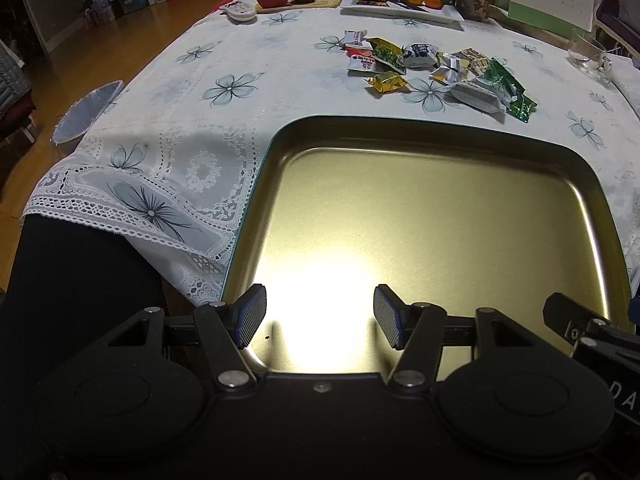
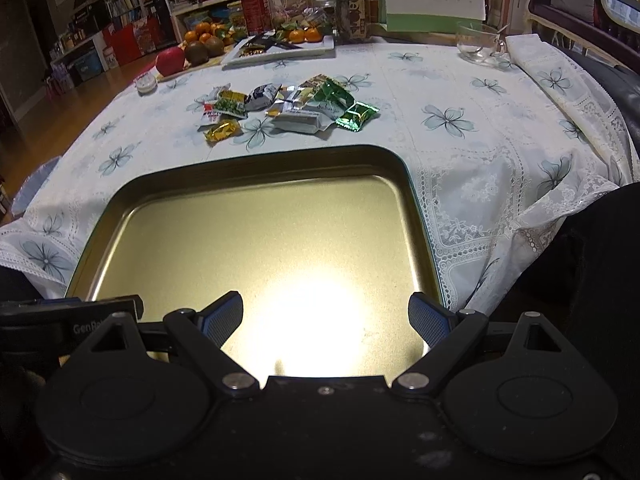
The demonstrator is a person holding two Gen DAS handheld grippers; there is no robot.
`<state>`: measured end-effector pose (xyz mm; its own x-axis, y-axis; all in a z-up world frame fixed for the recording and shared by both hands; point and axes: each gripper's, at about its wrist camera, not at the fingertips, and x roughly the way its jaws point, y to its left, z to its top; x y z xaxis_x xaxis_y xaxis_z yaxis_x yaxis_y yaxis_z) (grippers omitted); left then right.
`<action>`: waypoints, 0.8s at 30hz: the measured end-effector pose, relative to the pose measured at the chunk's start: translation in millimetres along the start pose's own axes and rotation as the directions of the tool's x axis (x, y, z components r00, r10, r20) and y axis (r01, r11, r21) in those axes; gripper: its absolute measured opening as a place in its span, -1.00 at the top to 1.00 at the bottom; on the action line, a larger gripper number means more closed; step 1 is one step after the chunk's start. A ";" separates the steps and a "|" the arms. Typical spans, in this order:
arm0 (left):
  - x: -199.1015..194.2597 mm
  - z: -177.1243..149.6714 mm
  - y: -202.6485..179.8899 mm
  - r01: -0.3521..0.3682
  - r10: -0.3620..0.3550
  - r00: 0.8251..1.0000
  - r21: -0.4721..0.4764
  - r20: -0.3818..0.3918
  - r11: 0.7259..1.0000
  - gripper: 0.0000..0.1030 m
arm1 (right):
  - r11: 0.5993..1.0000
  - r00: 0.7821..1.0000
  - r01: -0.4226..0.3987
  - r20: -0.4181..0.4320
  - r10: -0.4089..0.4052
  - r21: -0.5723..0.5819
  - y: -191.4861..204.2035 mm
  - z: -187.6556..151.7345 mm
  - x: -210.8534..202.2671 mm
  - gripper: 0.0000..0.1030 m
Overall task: Organize snacks
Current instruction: 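Grasp the gold candy with the left tool while the right tool grasps the green packet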
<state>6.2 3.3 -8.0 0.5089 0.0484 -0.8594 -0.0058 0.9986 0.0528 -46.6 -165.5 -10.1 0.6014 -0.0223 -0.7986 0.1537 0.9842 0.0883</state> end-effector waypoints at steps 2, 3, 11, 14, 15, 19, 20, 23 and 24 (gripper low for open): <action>-1.0 3.1 2.6 -0.020 0.020 1.000 -0.010 -0.006 1.000 -0.20 | 1.000 0.999 0.010 -0.031 -0.011 -0.003 0.4 3.0 1.9 -0.89; -2.1 5.2 3.6 -0.028 0.028 1.000 -0.008 -0.006 1.000 -0.20 | 1.000 0.998 0.031 -0.052 -0.031 -0.007 1.1 5.0 3.9 -0.89; -8.8 50.7 10.9 -0.053 0.051 0.998 0.037 0.033 0.998 -0.23 | 0.988 0.981 0.091 -0.158 -0.110 -0.127 13.9 48.3 15.6 -0.96; -1.8 75.8 15.9 -0.031 0.031 0.999 0.019 0.023 0.999 -0.23 | 0.985 0.978 0.083 -0.180 -0.110 -0.149 20.0 78.1 23.4 -0.96; 1.2 84.3 16.9 -0.027 0.027 0.999 0.017 0.022 0.999 -0.22 | 0.984 0.976 0.082 -0.188 -0.112 -0.160 22.4 88.6 27.2 -0.96; 17.4 114.1 17.1 -0.005 0.005 1.000 0.026 0.018 1.000 -0.23 | 0.986 0.991 0.039 -0.120 -0.059 -0.160 26.6 131.6 38.9 -0.96; 22.6 120.6 17.2 -0.001 0.001 1.000 0.025 0.014 1.000 -0.22 | 0.988 0.994 0.024 -0.102 -0.040 -0.154 26.5 143.2 43.7 -0.96; 40.4 139.9 17.2 0.023 -0.023 1.000 0.024 -0.007 0.999 -0.22 | 0.990 0.997 -0.004 -0.077 -0.007 -0.144 24.4 175.3 62.0 -0.96; 46.2 146.0 16.5 0.032 -0.031 0.999 0.028 -0.015 0.999 -0.22 | 0.990 0.998 -0.006 -0.062 -0.003 -0.142 22.3 182.6 68.3 -0.96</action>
<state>155.3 18.8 27.4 0.4959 0.0175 -0.8682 0.0343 0.9986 0.0397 141.0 -177.2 46.0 0.5514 -0.0143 -0.8341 0.0376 0.9993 0.0078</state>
